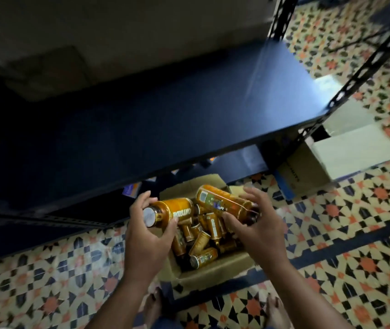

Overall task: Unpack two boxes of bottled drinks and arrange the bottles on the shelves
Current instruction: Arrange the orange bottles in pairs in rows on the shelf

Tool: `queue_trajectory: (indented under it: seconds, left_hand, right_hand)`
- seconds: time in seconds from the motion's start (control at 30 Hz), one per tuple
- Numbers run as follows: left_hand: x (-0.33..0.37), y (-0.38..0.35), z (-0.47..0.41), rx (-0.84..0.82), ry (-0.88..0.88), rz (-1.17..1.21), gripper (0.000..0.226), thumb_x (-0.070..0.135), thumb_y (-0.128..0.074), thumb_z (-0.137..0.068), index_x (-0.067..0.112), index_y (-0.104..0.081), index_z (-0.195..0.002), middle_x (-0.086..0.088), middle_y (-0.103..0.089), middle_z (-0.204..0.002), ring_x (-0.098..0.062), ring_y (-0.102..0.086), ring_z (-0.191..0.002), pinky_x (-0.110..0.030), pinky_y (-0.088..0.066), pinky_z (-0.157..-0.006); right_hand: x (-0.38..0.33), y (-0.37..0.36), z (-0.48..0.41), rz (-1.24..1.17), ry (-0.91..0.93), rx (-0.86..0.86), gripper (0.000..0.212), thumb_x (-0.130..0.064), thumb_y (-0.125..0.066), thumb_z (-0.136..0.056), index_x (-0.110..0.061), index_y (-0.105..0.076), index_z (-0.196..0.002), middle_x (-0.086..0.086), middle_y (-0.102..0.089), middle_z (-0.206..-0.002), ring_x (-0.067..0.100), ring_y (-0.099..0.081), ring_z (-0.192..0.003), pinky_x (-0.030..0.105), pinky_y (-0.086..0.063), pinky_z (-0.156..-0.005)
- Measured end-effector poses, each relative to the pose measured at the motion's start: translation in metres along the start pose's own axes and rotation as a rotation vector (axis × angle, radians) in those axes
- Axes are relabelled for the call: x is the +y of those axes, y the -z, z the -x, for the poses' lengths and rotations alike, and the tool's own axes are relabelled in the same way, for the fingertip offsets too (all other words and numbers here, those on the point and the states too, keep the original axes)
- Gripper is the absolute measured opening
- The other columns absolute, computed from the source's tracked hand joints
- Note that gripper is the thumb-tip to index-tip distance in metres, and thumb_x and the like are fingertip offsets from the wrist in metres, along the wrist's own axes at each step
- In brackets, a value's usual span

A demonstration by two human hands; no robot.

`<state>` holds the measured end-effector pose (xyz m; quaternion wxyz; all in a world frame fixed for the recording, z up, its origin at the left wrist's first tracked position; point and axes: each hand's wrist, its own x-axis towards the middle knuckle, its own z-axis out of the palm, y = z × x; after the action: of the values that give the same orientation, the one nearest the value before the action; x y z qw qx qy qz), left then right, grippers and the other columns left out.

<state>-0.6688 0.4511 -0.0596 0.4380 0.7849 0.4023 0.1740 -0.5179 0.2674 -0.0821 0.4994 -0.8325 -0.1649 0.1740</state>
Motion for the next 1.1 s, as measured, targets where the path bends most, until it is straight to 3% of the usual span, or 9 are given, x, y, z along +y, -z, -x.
queue_trajectory:
  seconds: [0.03, 0.1, 0.27, 0.37, 0.53, 0.6, 0.8, 1.1]
  left_hand:
    - [0.021, 0.014, 0.005, 0.012, -0.004, 0.016, 0.081, 0.017, -0.083, -0.082, 0.045, -0.034, -0.14, 0.021, -0.054, -0.129, 0.01, -0.053, -0.115, -0.019, -0.047, -0.092]
    - [0.064, 0.042, 0.016, 0.031, -0.021, 0.045, 0.08, 0.015, -0.082, -0.082, 0.045, -0.035, -0.14, 0.021, -0.054, -0.129, 0.002, -0.056, -0.116, -0.03, -0.051, -0.096]
    - [0.173, 0.116, 0.039, 0.05, -0.113, 0.14, 0.084, 0.018, -0.081, -0.085, 0.056, -0.03, -0.139, 0.035, -0.053, -0.123, 0.008, -0.055, -0.114, -0.014, -0.047, -0.093]
    - [0.226, 0.158, 0.046, 0.075, -0.201, 0.141, 0.083, 0.024, -0.083, -0.083, 0.067, -0.031, -0.131, 0.03, -0.053, -0.126, 0.006, -0.057, -0.113, -0.013, -0.046, -0.092]
    - [0.294, 0.216, 0.051, 0.178, -0.31, 0.123, 0.063, 0.023, -0.083, -0.082, 0.053, -0.046, -0.125, 0.028, -0.057, -0.12, 0.003, -0.057, -0.111, -0.024, -0.048, -0.094]
    - [0.316, 0.235, 0.05, 0.21, -0.321, 0.142, 0.059, 0.022, -0.082, -0.083, 0.05, -0.049, -0.124, 0.032, -0.056, -0.116, 0.005, -0.057, -0.108, -0.022, -0.048, -0.092]
    - [0.351, 0.282, 0.031, 0.349, -0.378, 0.099, 0.059, 0.024, -0.082, -0.083, 0.044, -0.049, -0.127, 0.028, -0.053, -0.125, 0.008, -0.053, -0.112, -0.007, -0.042, -0.087]
    - [0.324, 0.35, -0.048, 0.29, -0.348, 0.007, 0.058, 0.022, -0.078, -0.087, 0.04, -0.047, -0.133, 0.013, -0.056, -0.123, -0.005, -0.057, -0.111, -0.027, -0.051, -0.091]
  right_hand:
    - [-0.024, 0.012, 0.006, -0.003, 0.01, 0.012, 0.063, -0.041, -0.083, -0.073, -0.043, -0.049, -0.125, -0.028, -0.056, -0.113, -0.012, -0.058, -0.104, 0.03, -0.058, -0.079]
    - [-0.074, 0.034, 0.018, -0.011, 0.025, 0.03, 0.068, -0.037, -0.088, -0.072, -0.048, -0.044, -0.123, -0.023, -0.059, -0.107, -0.008, -0.059, -0.098, 0.033, -0.055, -0.079]
    - [-0.187, 0.087, 0.041, -0.115, 0.177, 0.045, 0.074, -0.034, -0.093, -0.07, -0.05, -0.042, -0.121, -0.015, -0.061, -0.116, 0.007, -0.063, -0.105, 0.04, -0.056, -0.09]
    - [-0.246, 0.111, 0.047, -0.182, 0.295, 0.015, 0.067, -0.043, -0.09, -0.07, -0.045, -0.048, -0.122, -0.021, -0.062, -0.115, 0.005, -0.065, -0.104, 0.039, -0.057, -0.091]
    - [-0.335, 0.139, 0.036, -0.172, 0.522, -0.019, 0.065, -0.039, -0.089, -0.074, -0.046, -0.053, -0.127, -0.036, -0.052, -0.122, -0.005, -0.057, -0.112, 0.028, -0.054, -0.095]
    - [-0.365, 0.148, 0.027, -0.197, 0.62, -0.035, 0.068, -0.032, -0.089, -0.077, -0.04, -0.054, -0.134, -0.034, -0.052, -0.123, 0.002, -0.057, -0.117, 0.027, -0.053, -0.096]
    - [-0.435, 0.153, 0.0, -0.262, 0.721, -0.147, 0.069, -0.023, -0.088, -0.08, -0.038, -0.05, -0.137, -0.021, -0.062, -0.119, 0.012, -0.066, -0.11, 0.039, -0.058, -0.095]
    - [-0.49, 0.065, -0.038, -0.185, 0.679, -0.198, 0.06, -0.032, -0.083, -0.086, -0.047, -0.05, -0.134, -0.014, -0.062, -0.119, 0.009, -0.065, -0.108, 0.043, -0.058, -0.095]
